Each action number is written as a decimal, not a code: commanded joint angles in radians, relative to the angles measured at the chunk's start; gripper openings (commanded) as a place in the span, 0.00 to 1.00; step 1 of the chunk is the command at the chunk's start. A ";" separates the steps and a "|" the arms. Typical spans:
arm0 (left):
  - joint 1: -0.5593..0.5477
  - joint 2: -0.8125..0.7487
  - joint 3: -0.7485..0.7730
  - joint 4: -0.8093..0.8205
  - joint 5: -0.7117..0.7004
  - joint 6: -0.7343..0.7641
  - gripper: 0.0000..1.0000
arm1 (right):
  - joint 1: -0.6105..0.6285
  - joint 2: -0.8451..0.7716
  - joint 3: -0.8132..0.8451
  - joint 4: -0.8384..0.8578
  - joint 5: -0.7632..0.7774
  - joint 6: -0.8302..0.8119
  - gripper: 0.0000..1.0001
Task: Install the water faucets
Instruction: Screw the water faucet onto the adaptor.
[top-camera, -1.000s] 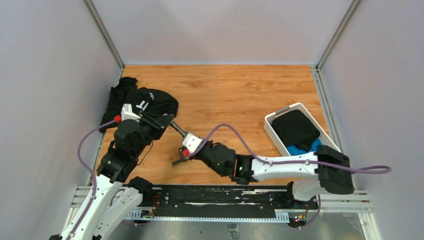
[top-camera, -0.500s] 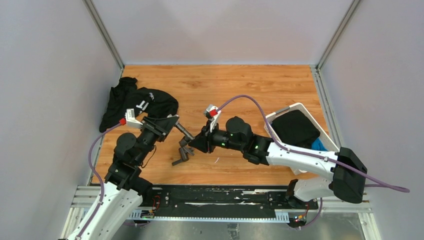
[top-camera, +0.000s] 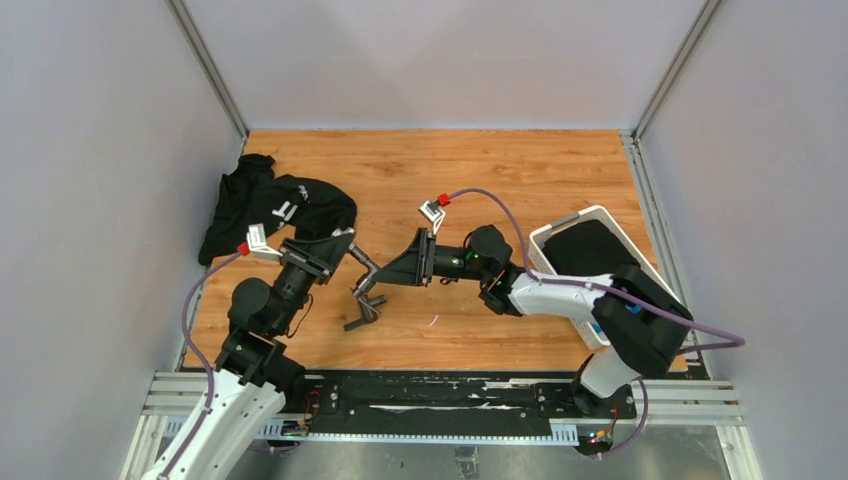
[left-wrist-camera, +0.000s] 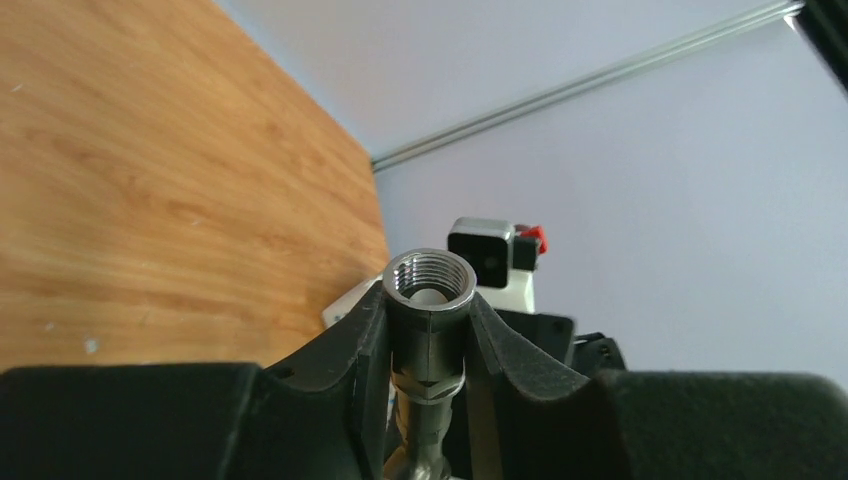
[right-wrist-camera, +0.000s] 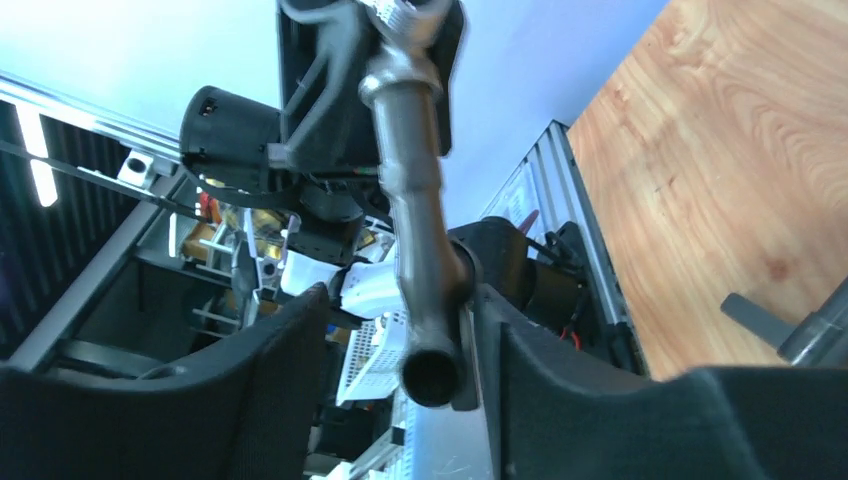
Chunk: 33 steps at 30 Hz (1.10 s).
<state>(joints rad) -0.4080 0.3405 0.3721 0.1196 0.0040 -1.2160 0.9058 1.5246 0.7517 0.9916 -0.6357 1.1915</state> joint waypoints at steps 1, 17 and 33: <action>-0.003 -0.023 -0.009 -0.146 -0.049 0.016 0.00 | -0.031 0.013 -0.031 0.301 -0.057 0.191 0.69; -0.003 0.036 0.208 -0.531 -0.171 -0.096 0.00 | 0.117 -0.449 0.225 -1.151 0.410 -1.052 0.85; -0.003 0.275 0.585 -0.907 -0.189 -0.057 0.00 | 0.633 -0.252 -0.041 -0.321 1.165 -2.356 0.90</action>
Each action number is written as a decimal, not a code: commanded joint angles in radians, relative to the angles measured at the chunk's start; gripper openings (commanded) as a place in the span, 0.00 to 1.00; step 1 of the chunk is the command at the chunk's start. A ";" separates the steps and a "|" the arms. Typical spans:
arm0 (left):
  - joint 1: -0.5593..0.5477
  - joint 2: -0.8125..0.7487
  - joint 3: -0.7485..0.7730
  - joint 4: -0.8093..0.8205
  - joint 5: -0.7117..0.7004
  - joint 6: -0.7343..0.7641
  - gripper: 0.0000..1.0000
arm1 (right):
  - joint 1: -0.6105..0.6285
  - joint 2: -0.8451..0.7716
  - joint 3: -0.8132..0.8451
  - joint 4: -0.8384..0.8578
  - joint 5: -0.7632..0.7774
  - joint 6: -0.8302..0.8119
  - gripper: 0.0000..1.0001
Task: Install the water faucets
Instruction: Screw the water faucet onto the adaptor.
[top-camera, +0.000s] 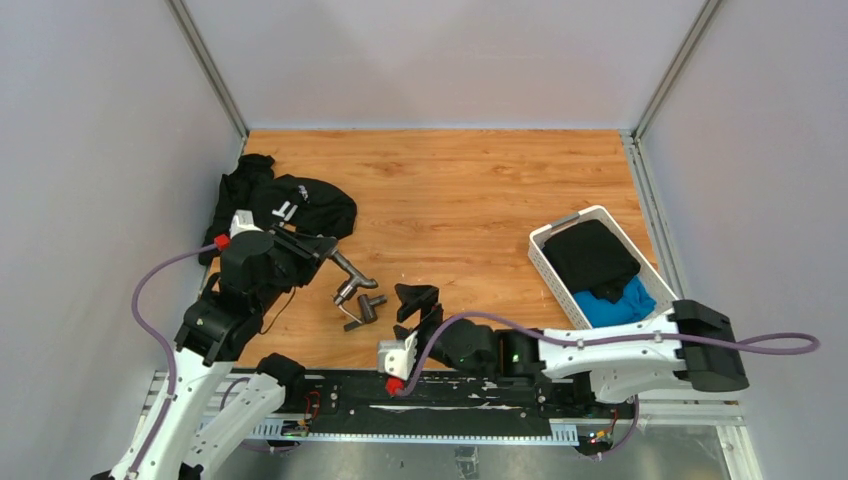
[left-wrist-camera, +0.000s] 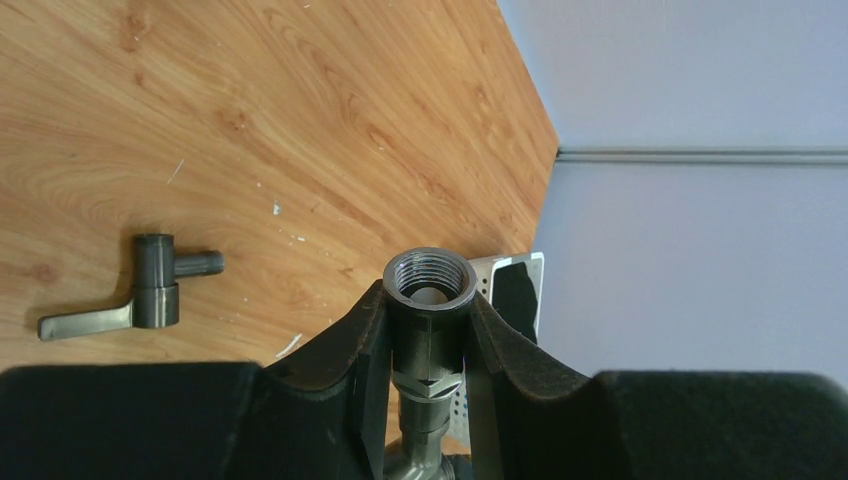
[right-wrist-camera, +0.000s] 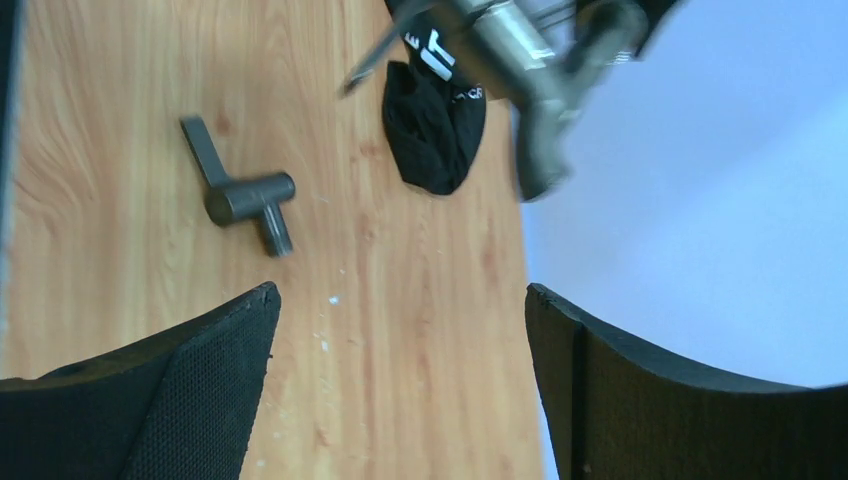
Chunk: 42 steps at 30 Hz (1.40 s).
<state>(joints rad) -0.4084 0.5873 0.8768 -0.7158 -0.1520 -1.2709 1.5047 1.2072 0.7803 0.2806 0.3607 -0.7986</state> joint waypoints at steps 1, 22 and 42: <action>-0.003 0.035 0.090 -0.079 -0.029 0.001 0.00 | 0.037 0.095 -0.071 0.438 0.177 -0.394 0.91; -0.003 0.104 0.133 -0.088 0.046 0.021 0.00 | 0.085 0.421 0.071 0.777 0.279 -0.603 0.89; -0.003 0.104 0.148 -0.124 0.011 0.036 0.00 | 0.074 0.331 -0.096 0.734 0.223 -0.646 0.90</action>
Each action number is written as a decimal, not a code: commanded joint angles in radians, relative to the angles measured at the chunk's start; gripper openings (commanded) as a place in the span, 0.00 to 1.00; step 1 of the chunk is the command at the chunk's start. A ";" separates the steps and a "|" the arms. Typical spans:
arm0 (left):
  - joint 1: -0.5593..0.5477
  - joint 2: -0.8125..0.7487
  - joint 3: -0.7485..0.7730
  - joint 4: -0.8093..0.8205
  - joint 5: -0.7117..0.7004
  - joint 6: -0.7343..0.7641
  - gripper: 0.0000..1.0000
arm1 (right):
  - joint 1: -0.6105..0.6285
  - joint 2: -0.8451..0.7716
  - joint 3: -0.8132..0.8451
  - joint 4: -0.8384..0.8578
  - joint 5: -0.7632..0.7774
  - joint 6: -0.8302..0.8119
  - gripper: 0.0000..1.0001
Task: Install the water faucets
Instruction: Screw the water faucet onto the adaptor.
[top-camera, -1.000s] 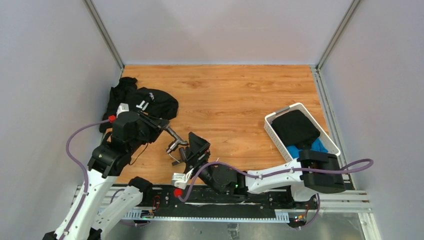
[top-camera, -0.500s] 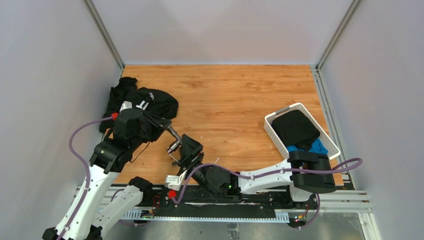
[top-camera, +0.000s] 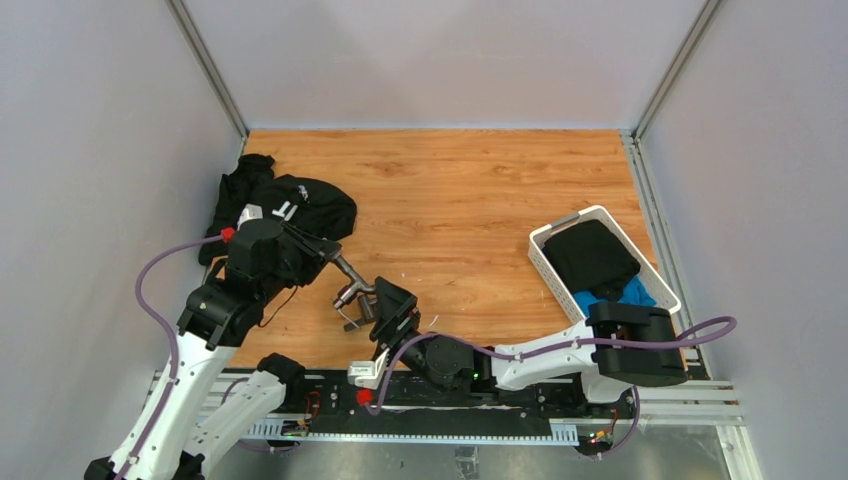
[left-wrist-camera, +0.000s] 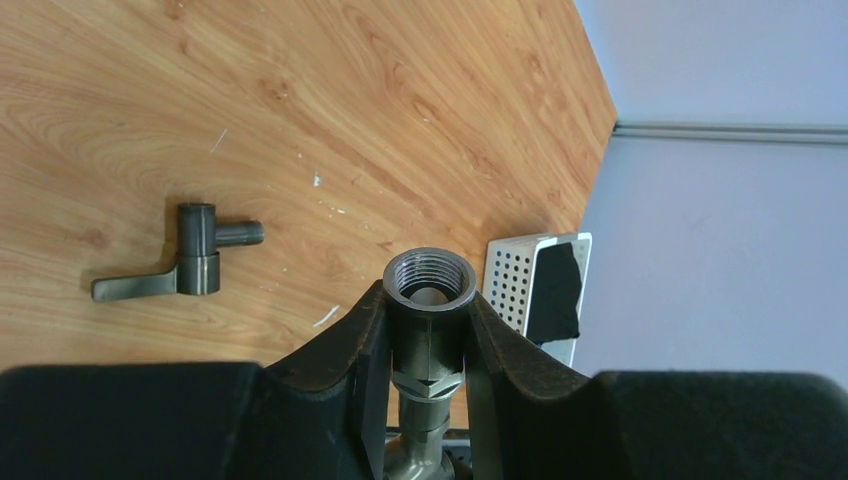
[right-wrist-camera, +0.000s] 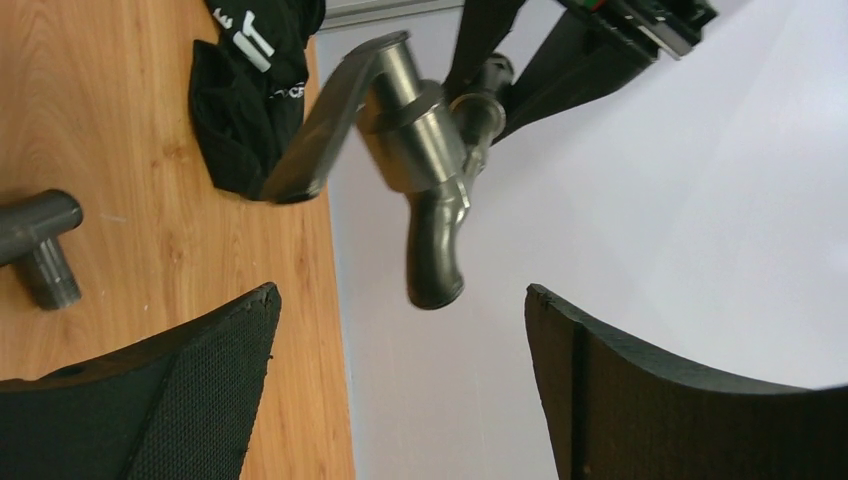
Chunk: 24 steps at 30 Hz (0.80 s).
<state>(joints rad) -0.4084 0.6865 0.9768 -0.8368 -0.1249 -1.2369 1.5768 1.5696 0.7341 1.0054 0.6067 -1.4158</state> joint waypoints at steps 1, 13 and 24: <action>-0.003 0.006 0.052 -0.008 -0.020 0.001 0.00 | 0.003 -0.037 -0.057 0.003 -0.028 -0.024 0.90; -0.003 0.020 0.062 -0.004 0.014 0.013 0.00 | -0.014 0.182 0.037 0.280 -0.040 -0.181 0.93; -0.003 0.023 0.049 0.009 0.039 0.018 0.00 | -0.061 0.219 0.100 0.298 -0.066 -0.150 0.64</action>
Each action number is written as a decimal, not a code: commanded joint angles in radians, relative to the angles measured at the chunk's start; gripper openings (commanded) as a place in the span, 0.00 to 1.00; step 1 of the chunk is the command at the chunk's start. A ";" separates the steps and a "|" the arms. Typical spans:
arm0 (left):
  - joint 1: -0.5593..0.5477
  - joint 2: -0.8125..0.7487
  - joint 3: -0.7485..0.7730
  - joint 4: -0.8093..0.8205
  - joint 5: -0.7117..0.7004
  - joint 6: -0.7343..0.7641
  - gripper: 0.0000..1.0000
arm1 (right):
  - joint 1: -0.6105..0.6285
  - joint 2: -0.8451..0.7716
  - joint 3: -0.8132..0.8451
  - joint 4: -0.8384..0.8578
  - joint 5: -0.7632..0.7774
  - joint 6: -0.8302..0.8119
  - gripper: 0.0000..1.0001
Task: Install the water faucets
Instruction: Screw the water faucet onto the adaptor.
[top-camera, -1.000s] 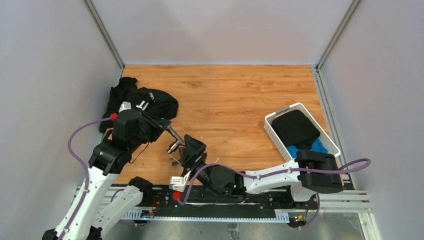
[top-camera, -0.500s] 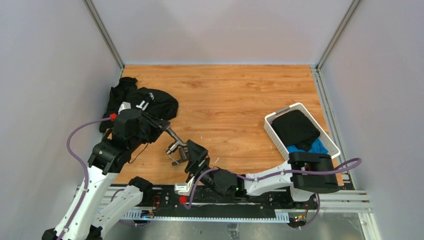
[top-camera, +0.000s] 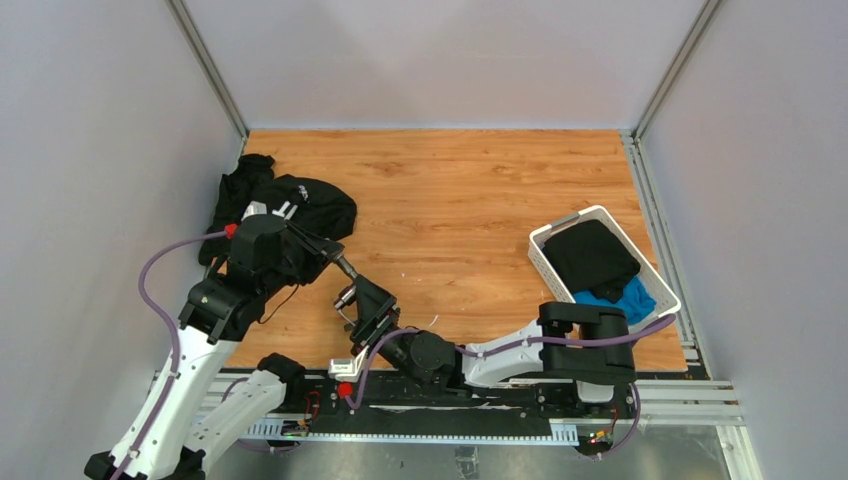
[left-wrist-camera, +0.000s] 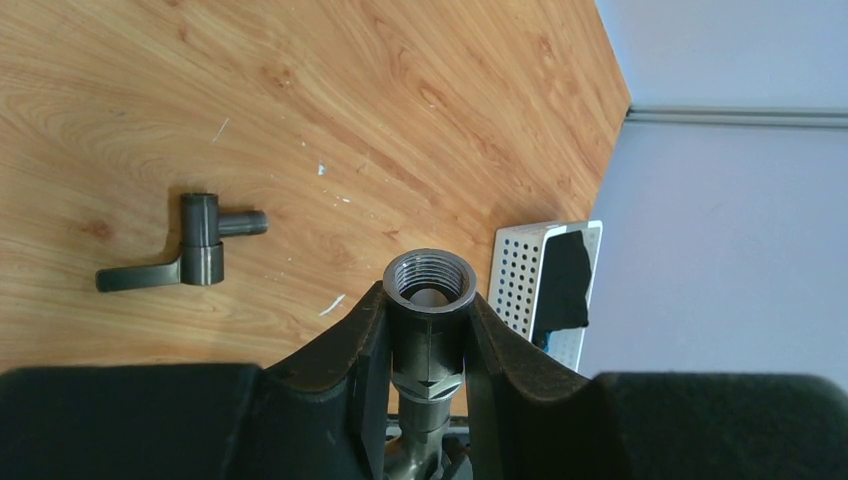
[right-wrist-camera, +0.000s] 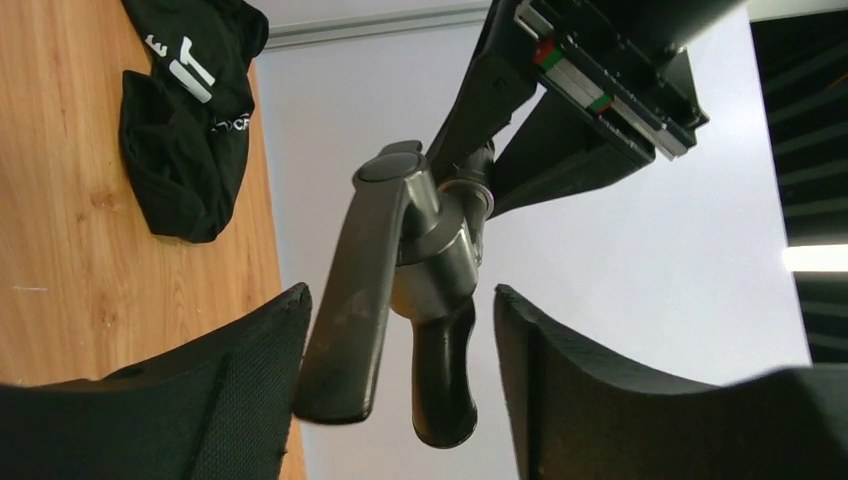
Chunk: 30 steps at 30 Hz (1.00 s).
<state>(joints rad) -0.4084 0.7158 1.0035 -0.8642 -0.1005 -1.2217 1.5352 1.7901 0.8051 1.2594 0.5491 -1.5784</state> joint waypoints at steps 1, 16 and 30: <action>-0.003 -0.007 0.021 0.039 0.015 0.002 0.00 | -0.021 -0.006 0.028 0.041 -0.007 0.019 0.56; -0.003 -0.030 -0.027 0.155 0.056 0.034 0.00 | -0.002 -0.109 0.066 -0.035 0.100 0.509 0.00; -0.003 -0.204 -0.224 0.470 0.084 0.036 0.00 | -0.337 -0.485 0.050 -0.605 -0.697 1.990 0.00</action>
<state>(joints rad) -0.4080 0.5644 0.8288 -0.5083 -0.0269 -1.2766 1.2690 1.3331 0.8433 0.7071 0.0937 -0.0776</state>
